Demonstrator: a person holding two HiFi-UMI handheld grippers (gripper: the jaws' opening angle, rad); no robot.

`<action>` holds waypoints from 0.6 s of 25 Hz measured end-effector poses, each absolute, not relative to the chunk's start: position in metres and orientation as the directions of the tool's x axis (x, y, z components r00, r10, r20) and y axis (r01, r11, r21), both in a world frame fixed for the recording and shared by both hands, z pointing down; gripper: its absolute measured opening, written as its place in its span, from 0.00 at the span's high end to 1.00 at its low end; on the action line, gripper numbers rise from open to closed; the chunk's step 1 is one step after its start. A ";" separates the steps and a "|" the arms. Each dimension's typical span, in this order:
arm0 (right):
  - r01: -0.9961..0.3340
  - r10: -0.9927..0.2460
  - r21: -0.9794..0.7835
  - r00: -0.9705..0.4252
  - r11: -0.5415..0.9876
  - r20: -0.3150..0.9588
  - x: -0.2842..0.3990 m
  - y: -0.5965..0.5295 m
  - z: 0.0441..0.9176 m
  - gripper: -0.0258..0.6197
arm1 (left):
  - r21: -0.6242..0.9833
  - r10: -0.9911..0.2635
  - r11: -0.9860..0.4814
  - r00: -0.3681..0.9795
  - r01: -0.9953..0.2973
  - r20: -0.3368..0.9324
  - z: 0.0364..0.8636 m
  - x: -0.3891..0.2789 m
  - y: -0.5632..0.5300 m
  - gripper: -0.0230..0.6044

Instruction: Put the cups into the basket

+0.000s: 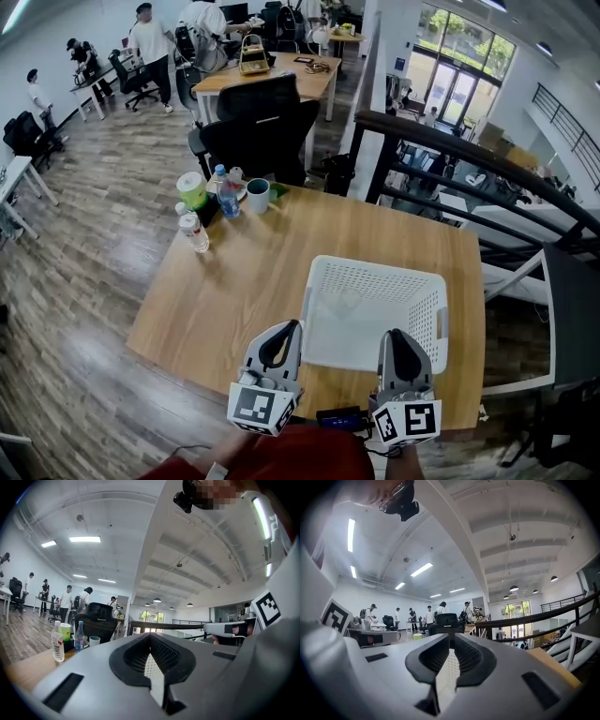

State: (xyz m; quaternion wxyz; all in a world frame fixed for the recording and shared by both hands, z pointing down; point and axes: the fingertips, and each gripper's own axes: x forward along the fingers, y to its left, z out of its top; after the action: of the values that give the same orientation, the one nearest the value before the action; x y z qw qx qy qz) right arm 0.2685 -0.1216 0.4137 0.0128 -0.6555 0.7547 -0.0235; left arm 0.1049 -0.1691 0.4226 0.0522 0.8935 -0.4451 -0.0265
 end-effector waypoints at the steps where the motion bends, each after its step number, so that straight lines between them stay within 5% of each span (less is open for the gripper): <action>1: -0.989 -0.990 -0.061 -0.138 0.138 0.008 0.269 -0.122 0.414 0.91 | 0.116 -0.799 -0.598 0.601 -0.793 -0.002 0.423 0.105 -0.169 0.95; 15: -0.988 -0.989 -0.031 -0.151 0.150 0.003 0.267 -0.124 0.410 0.94 | 0.107 -0.797 -0.600 0.603 -0.793 -0.002 0.419 0.105 -0.170 0.95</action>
State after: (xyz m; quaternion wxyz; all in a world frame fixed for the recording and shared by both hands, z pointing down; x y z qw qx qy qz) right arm 0.2666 -0.1243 0.4100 0.0089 -0.6516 0.7584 -0.0127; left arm 0.1051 -0.1697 0.4194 0.0474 0.8941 -0.4446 -0.0250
